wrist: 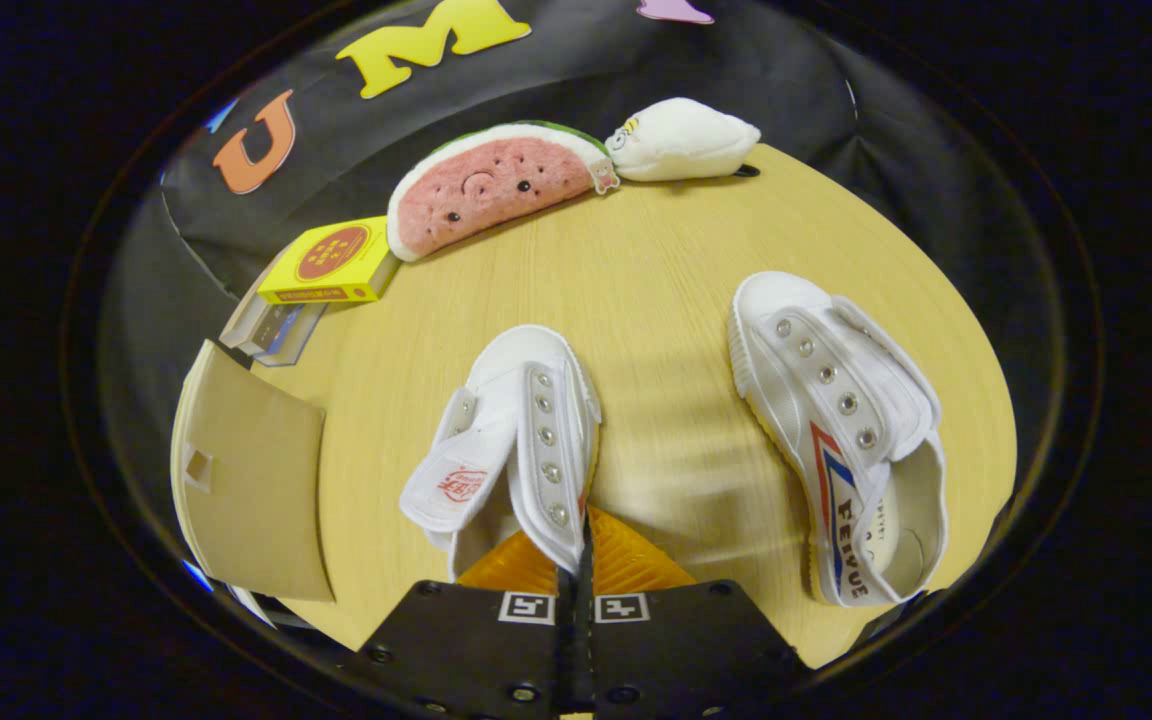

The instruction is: Open the storage box then place both shoes into the box .Put the left shoe in first, then the right shoe, with the right side of both shoes facing outward in a uniform manner.

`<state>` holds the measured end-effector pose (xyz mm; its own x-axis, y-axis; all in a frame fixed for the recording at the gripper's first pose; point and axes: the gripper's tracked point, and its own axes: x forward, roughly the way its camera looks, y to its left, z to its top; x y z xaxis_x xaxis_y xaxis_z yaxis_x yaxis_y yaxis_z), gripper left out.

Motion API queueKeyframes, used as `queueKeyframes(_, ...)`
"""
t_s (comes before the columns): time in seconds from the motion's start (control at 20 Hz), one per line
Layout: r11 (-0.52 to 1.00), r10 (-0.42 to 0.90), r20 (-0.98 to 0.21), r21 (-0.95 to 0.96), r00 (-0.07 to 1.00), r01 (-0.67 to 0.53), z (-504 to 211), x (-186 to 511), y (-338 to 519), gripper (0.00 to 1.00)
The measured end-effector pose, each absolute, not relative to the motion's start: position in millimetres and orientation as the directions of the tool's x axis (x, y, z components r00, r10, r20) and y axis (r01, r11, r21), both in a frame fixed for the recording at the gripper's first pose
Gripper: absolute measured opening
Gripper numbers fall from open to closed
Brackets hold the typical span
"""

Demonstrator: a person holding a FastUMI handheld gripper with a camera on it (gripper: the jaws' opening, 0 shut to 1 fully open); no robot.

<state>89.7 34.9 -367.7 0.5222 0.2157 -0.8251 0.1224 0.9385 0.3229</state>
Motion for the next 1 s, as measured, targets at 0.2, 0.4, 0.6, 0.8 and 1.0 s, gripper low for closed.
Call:
queueKeyframes(0.2, 0.908, 0.232, -0.809, 0.379, 0.540, 0.177, -353, 84, 41, 0.00)
queueKeyframes(0.4, 0.879, 0.251, -0.795, 0.426, 0.551, 0.214, -333, 79, 52, 0.00)
queueKeyframes(0.6, 0.863, 0.259, -0.776, 0.453, 0.574, 0.223, -311, 74, 65, 0.00)
queueKeyframes(0.8, 0.856, 0.259, -0.755, 0.468, 0.603, 0.218, -284, 66, 87, 0.00)
queueKeyframes(1.0, 0.848, 0.260, -0.732, 0.486, 0.630, 0.214, -247, 56, 119, 0.00)
